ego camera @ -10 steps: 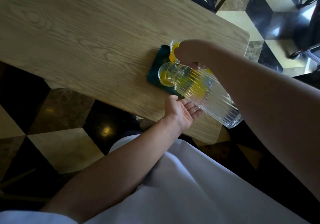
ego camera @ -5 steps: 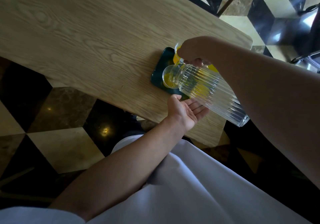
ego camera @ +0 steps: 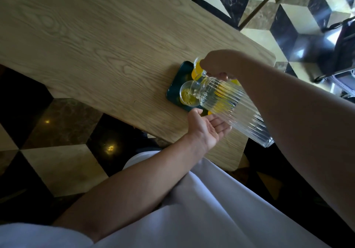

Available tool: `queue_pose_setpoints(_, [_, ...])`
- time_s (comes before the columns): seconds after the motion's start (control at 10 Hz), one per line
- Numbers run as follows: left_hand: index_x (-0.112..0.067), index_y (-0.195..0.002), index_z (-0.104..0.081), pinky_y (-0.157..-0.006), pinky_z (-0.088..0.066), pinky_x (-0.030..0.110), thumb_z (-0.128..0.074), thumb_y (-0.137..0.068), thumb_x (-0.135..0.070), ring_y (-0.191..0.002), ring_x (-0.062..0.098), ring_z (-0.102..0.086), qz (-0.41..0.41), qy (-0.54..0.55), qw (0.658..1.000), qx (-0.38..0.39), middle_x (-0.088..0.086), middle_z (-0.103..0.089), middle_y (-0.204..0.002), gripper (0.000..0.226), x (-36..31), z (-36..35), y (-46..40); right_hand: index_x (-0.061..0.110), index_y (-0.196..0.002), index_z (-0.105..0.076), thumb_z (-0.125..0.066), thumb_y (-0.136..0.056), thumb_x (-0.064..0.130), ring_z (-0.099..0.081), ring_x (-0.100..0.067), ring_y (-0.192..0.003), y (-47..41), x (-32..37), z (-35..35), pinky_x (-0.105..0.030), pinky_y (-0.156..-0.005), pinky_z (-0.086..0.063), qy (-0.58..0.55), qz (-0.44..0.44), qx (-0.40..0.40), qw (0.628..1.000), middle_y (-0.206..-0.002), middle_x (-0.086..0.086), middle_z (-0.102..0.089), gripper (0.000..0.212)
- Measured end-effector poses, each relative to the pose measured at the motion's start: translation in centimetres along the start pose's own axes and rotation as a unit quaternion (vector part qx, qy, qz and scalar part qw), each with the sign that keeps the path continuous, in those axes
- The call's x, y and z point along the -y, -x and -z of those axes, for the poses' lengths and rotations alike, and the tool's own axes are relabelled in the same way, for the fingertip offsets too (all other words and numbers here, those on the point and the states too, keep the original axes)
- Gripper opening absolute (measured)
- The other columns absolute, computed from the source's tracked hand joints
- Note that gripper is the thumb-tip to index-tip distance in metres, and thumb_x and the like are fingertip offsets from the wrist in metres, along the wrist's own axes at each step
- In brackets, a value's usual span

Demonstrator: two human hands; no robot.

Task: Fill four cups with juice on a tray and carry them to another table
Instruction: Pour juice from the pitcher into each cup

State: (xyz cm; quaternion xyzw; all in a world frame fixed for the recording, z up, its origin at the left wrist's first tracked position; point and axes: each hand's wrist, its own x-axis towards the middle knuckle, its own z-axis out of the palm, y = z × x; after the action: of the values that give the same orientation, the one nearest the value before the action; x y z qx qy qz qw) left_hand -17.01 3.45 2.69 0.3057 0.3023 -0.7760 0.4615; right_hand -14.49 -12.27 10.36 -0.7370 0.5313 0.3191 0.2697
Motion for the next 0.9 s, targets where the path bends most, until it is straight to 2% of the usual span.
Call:
queue_pose_setpoints(0.1, [0.009, -0.122, -0.055, -0.101, -0.040, 0.050, -0.025, -0.095, -0.041, -0.109, 0.040, -0.060, 0.006, -0.002, 1.000, 0.002, 0.029, -0.063, -0.122, 0.064, -0.1, -0.2, 0.1, 0.010, -0.065, -0.042, -0.035, -0.106, 0.008, -0.036, -0.007, -0.020, -0.1, 0.5, -0.4, -0.009, -0.024, -0.020, -0.058, -0.065, 0.037, 0.995, -0.029, 0.002, -0.041, 0.042])
queue_pose_setpoints(0.2, [0.007, -0.110, -0.057, -0.099, -0.041, 0.051, -0.025, -0.096, -0.041, -0.095, 0.039, -0.062, 0.010, -0.004, 1.000, -0.002, 0.028, -0.065, -0.105, 0.060, -0.1, -0.4, 0.1, 0.010, -0.064, -0.043, -0.036, -0.105, 0.007, -0.038, -0.012, -0.034, -0.6, 0.7, -1.2, -0.012, -0.030, -0.026, -0.038, -0.065, 0.024, 0.997, -0.044, -0.003, -0.043, 0.042])
queue_pose_setpoints(0.3, [0.007, -0.118, -0.057, -0.099, -0.041, 0.050, -0.024, -0.096, -0.042, -0.103, 0.040, -0.062, 0.014, 0.001, 1.000, -0.007, 0.028, -0.065, -0.115, 0.063, -0.4, -0.4, 0.1, 0.011, -0.067, -0.044, -0.037, -0.105, 0.010, -0.039, -0.013, -0.039, -0.8, 0.7, -0.8, -0.013, -0.031, -0.029, -0.031, -0.047, 0.016, 0.998, -0.052, -0.004, -0.046, 0.039])
queue_pose_setpoints(0.4, [0.006, -0.130, -0.054, -0.101, -0.041, 0.050, -0.023, -0.096, -0.043, -0.123, 0.041, -0.056, 0.021, 0.001, 1.000, -0.020, 0.029, -0.061, -0.130, 0.067, -0.4, -0.4, 0.2, 0.012, -0.068, -0.043, -0.040, -0.105, 0.008, -0.040, -0.016, -0.051, 0.0, 0.5, -0.9, -0.012, -0.021, -0.024, -0.029, -0.032, 0.008, 0.999, -0.066, -0.005, -0.044, 0.037])
queue_pose_setpoints(0.5, [0.007, -0.127, -0.054, -0.104, -0.041, 0.051, -0.024, -0.097, -0.042, -0.124, 0.042, -0.055, 0.024, 0.000, 1.000, -0.014, 0.029, -0.061, -0.129, 0.065, -0.1, -0.9, 0.7, 0.013, -0.068, -0.042, -0.042, -0.104, 0.011, -0.043, -0.015, -0.050, -0.2, 0.0, -0.5, -0.012, -0.020, -0.025, -0.031, -0.013, 0.003, 0.999, -0.068, -0.004, -0.045, 0.036])
queue_pose_setpoints(0.6, [0.008, -0.118, -0.057, -0.104, -0.041, 0.052, -0.024, -0.096, -0.041, -0.119, 0.043, -0.058, 0.022, -0.002, 1.000, -0.016, 0.030, -0.064, -0.118, 0.063, -0.2, -1.1, 0.8, 0.010, -0.065, -0.045, -0.037, -0.105, 0.012, -0.035, -0.009, -0.025, -0.1, 0.0, 0.0, -0.009, -0.027, -0.023, -0.050, -0.050, 0.017, 0.997, -0.054, -0.002, -0.043, 0.041])
queue_pose_setpoints(0.7, [0.005, -0.119, -0.056, -0.102, -0.040, 0.051, -0.024, -0.097, -0.043, -0.127, 0.041, -0.053, 0.026, -0.005, 0.999, -0.030, 0.028, -0.065, -0.110, 0.062, -0.2, -0.8, 0.5, 0.012, -0.065, -0.044, -0.039, -0.105, 0.009, -0.037, -0.012, -0.042, -0.4, -0.3, -0.7, -0.015, -0.035, -0.032, -0.036, -0.051, 0.007, 0.998, -0.054, -0.002, -0.044, 0.040])
queue_pose_setpoints(0.8, [0.006, -0.126, -0.055, -0.101, -0.042, 0.051, -0.024, -0.097, -0.042, -0.122, 0.042, -0.057, 0.024, -0.017, 0.999, -0.035, 0.029, -0.065, -0.117, 0.065, -0.1, -0.9, 0.5, 0.013, -0.067, -0.043, -0.038, -0.106, 0.010, -0.036, -0.015, -0.051, 0.0, -0.9, -0.6, -0.017, -0.035, -0.035, -0.047, -0.032, -0.013, 0.998, -0.053, -0.003, -0.047, 0.039])
queue_pose_setpoints(0.9, [0.006, -0.133, -0.050, -0.102, -0.040, 0.051, -0.023, -0.098, -0.040, -0.128, 0.043, -0.052, 0.023, -0.028, 0.998, -0.051, 0.030, -0.059, -0.129, 0.064, 0.5, -1.3, 1.1, 0.012, -0.069, -0.045, -0.040, -0.106, 0.010, -0.041, -0.015, -0.049, 0.1, -1.2, -0.8, -0.022, -0.043, -0.035, -0.059, -0.048, 0.008, 0.997, -0.062, -0.003, -0.049, 0.037])
